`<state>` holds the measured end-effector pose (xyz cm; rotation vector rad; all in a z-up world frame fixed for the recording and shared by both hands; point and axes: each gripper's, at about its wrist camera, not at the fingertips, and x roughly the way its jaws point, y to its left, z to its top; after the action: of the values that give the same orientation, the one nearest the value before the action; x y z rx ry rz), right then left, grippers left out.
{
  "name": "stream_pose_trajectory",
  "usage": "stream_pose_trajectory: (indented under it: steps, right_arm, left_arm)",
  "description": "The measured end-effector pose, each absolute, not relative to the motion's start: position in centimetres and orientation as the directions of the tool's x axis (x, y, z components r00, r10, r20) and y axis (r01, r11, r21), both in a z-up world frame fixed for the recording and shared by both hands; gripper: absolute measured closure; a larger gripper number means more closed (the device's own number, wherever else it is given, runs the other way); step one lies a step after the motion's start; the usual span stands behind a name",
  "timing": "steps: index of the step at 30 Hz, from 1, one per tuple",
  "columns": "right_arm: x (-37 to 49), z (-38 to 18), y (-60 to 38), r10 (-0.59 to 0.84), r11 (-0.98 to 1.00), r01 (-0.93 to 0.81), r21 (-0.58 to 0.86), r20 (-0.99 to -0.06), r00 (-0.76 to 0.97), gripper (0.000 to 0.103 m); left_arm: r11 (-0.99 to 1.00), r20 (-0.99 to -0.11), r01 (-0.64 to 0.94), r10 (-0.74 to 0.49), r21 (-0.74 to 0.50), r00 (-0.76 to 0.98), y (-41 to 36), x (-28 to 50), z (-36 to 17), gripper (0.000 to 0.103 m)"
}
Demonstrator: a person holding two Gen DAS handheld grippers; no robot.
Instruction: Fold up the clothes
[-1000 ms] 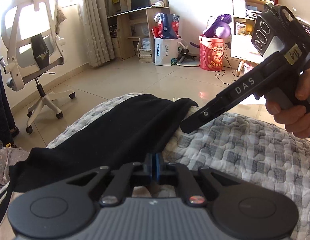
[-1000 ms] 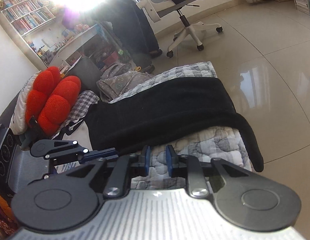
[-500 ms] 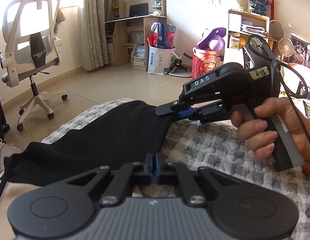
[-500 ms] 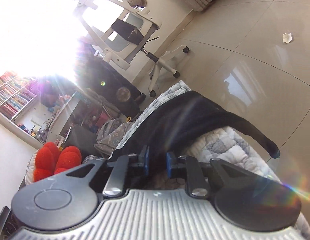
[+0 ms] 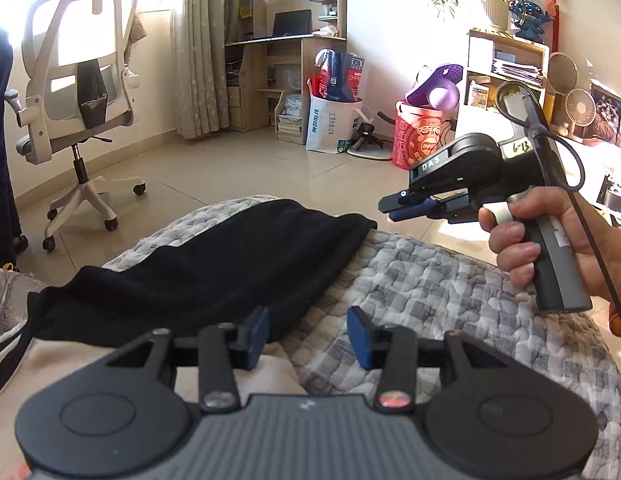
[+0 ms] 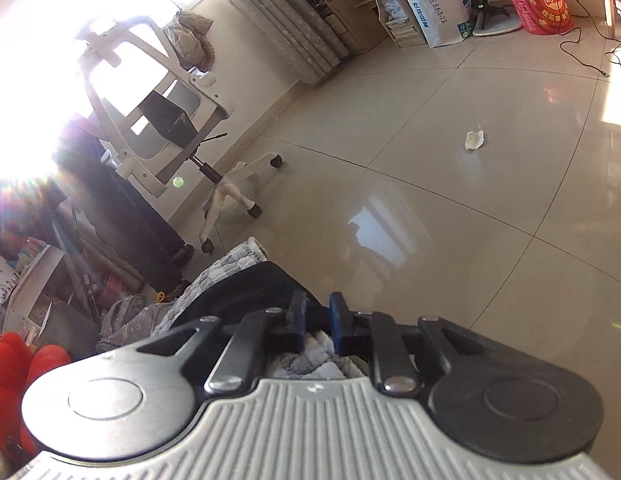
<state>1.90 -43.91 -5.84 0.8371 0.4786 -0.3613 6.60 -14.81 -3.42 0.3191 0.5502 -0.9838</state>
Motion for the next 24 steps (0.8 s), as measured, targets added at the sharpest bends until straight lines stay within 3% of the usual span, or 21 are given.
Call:
stream_pose_trajectory:
  steps: [3,6,15,24]
  right_arm:
    - [1.5,-4.9,-42.8,-0.103,0.652,0.471,0.594,-0.546,0.831,0.081]
    - [1.7,-3.8,-40.3,-0.071,0.723,0.425,0.545,-0.553,0.830,0.058]
    - [4.2,-1.5,-32.7,0.038,0.874,0.251,0.417,-0.572,0.820,0.058]
    - [12.5,-1.7,-26.9,0.111,0.962,0.061,0.265,-0.586,0.802,0.057]
  left_arm:
    - [0.585,-0.574,0.811,-0.662,0.006,0.481,-11.6,6.8,-2.9,0.047]
    - [0.652,-0.579,0.758,-0.613,0.016,0.538,-8.2,7.3,-2.7,0.044]
    - [0.840,-0.582,0.533,-0.384,0.101,0.716,3.0,11.4,-2.8,0.042]
    - [0.920,-0.581,0.343,-0.177,0.188,0.794,10.9,19.7,-3.5,0.042]
